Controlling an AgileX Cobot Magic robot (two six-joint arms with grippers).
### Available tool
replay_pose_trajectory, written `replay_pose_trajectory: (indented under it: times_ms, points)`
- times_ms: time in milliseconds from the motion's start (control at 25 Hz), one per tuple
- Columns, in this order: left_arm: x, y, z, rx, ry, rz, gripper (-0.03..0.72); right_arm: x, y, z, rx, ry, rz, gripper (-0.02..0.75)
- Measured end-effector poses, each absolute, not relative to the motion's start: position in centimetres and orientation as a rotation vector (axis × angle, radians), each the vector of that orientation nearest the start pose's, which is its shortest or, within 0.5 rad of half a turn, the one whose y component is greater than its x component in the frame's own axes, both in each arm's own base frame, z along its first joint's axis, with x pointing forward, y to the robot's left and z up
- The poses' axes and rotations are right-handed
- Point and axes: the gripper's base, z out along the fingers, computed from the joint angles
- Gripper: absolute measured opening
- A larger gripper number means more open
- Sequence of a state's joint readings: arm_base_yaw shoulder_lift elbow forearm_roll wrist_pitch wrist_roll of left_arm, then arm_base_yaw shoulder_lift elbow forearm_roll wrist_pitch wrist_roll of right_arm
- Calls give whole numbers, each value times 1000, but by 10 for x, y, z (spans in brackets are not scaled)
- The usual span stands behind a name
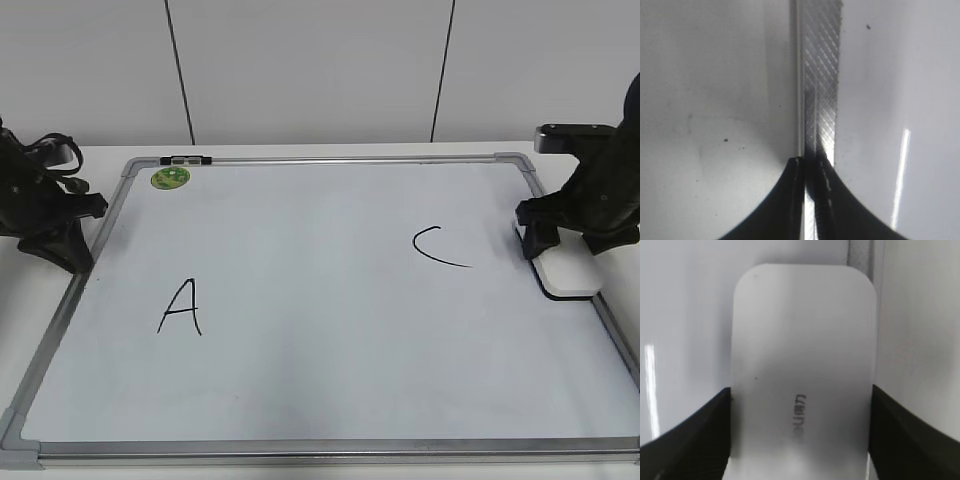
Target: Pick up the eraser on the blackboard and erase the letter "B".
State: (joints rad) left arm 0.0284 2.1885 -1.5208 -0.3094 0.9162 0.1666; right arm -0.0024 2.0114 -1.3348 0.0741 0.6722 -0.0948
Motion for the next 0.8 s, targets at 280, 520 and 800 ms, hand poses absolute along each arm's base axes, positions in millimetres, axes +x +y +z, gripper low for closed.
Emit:
replay_pose_trajectory:
  times_ms: [280, 520, 800]
  points:
    - [426, -10, 124, -62, 3021, -368, 33, 401, 3, 164, -59, 2827, 60, 621]
    - [427, -9, 125, -44, 3024, -348, 78, 401, 4, 218, -74, 2730, 58, 621]
    - [441, -7, 152, 33, 3034, -333, 332, 393, 4, 249, -86, 2690, 57, 617]
